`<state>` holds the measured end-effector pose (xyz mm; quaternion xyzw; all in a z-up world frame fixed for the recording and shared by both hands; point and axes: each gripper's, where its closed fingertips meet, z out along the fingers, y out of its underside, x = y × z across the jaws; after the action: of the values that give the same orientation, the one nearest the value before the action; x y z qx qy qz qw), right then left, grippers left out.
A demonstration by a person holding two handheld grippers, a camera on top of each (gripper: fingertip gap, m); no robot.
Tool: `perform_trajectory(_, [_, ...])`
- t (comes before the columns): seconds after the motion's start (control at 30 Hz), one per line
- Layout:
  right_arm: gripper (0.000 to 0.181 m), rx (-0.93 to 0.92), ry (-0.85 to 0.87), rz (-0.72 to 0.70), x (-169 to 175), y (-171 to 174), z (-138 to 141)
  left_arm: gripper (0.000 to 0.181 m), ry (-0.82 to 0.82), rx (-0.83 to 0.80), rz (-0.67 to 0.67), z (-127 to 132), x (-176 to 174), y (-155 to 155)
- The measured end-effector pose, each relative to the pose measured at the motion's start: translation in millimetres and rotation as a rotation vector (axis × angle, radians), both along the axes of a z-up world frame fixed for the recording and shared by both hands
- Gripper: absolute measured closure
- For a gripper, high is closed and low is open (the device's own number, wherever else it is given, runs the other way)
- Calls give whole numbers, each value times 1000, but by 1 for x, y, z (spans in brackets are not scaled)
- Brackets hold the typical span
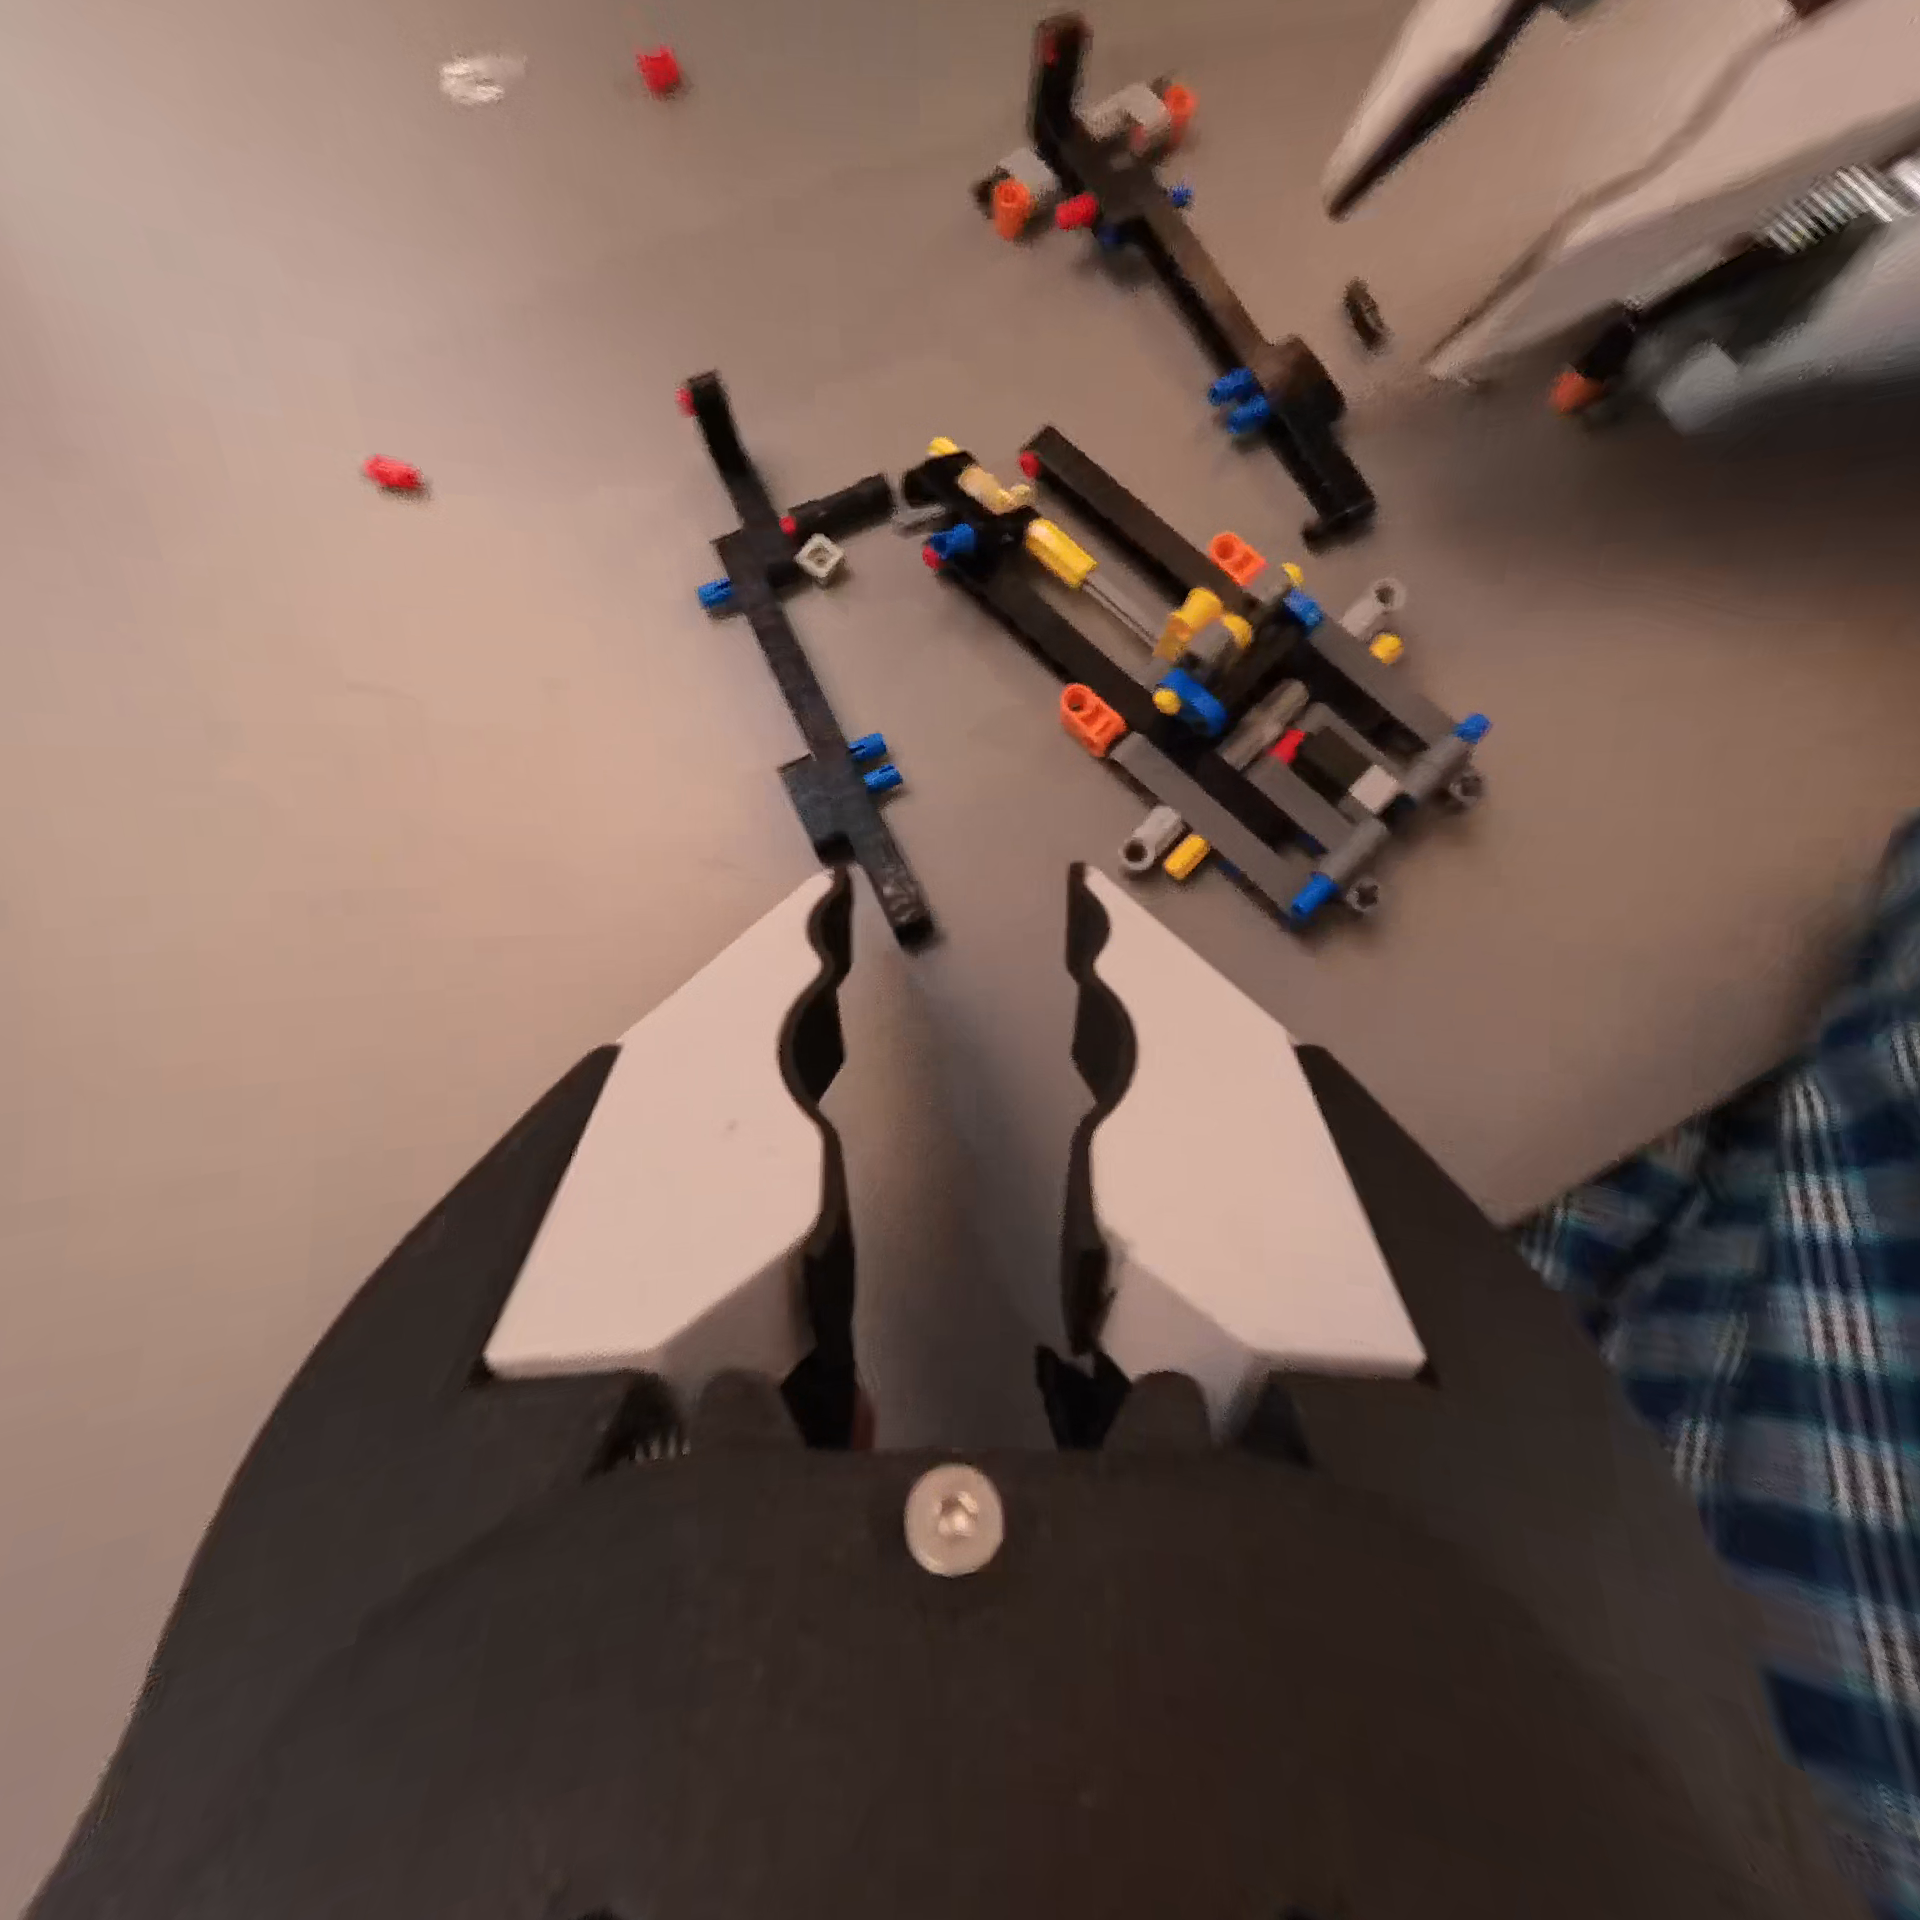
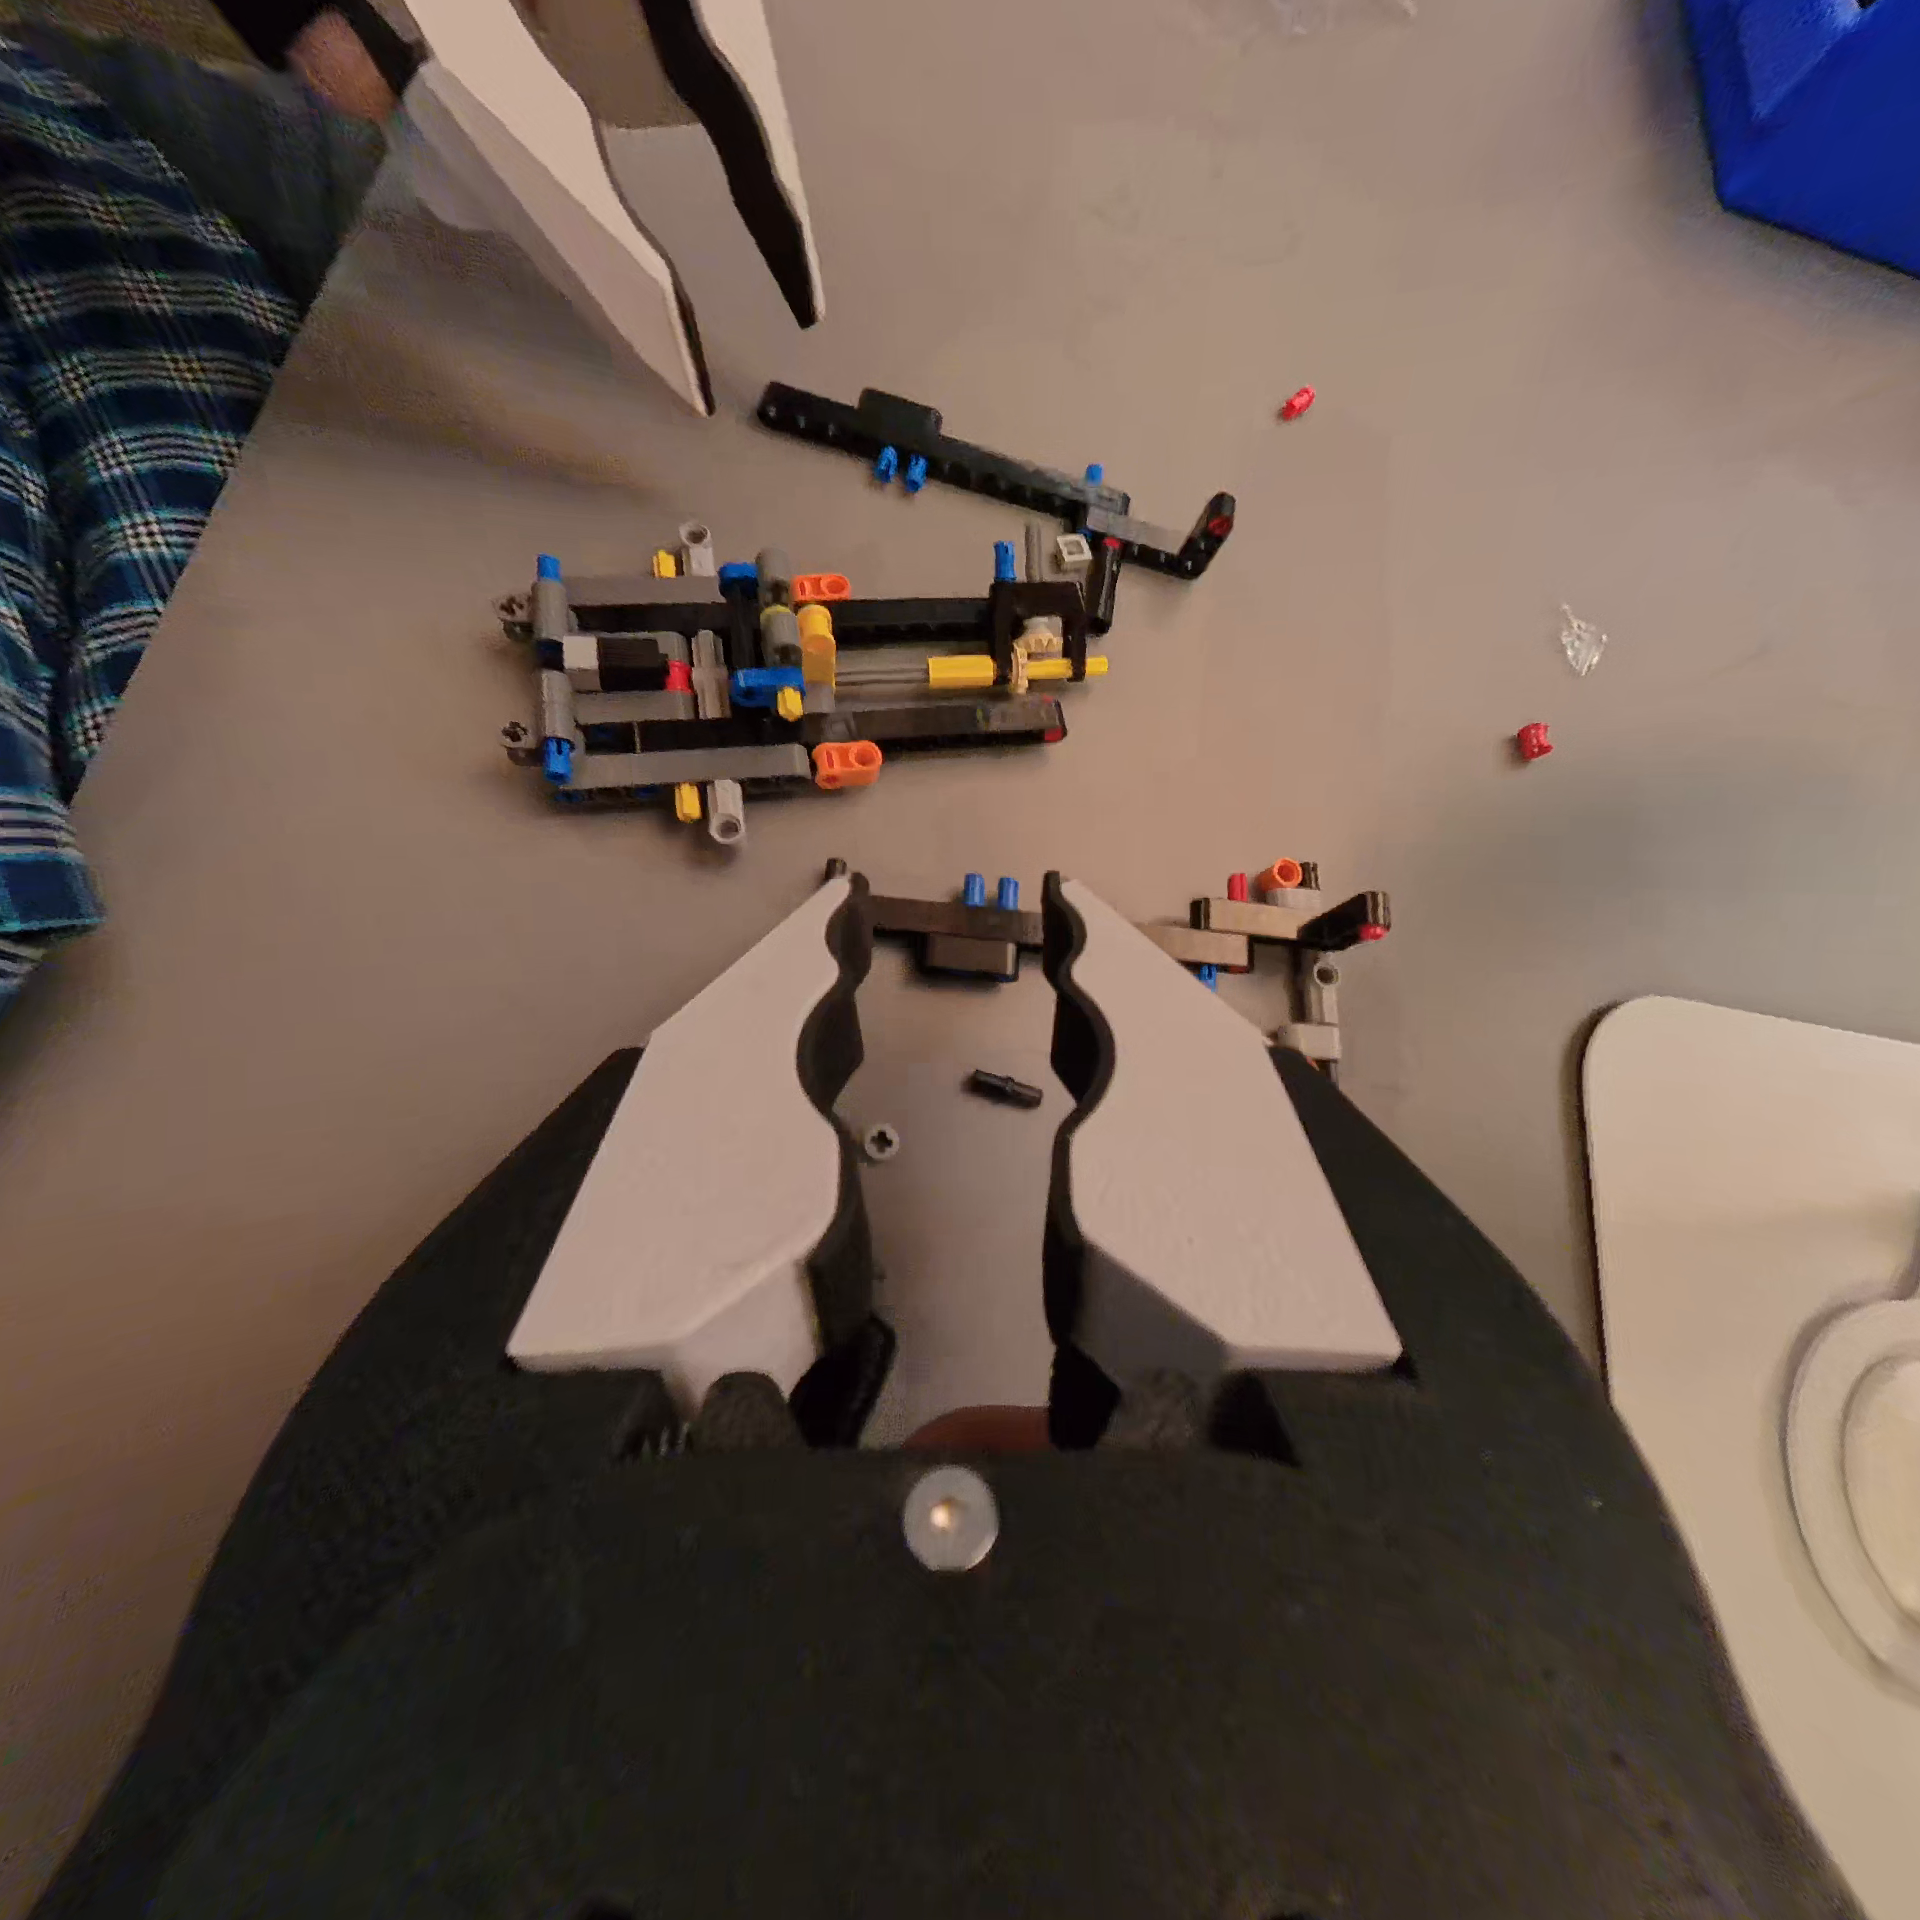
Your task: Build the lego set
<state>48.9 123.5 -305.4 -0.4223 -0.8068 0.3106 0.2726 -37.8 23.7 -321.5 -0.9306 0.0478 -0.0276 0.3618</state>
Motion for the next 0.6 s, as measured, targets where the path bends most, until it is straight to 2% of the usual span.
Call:
perform_trajectory(0.13, [149,-12,-8,20,-6,-7,2,122,125,-6,-261,4,-15,1])
perform_trajectory(0.33, [149,-37,-25,46,-8,-14,-1,115,234,-55,-604,-10,-23,6])
perform_trajectory(0.4, [149,-39,-35,47,-8,-14,-2,111,262,-75,-681,-15,-24,8])
perform_trajectory(0.5, [150,-44,-45,54,-9,-15,-4,112,215,-81,-746,-19,-22,12])
perform_trajectory(0.6, [150,-45,-53,63,-12,-17,-5,123,179,-71,-786,-20,-18,16])
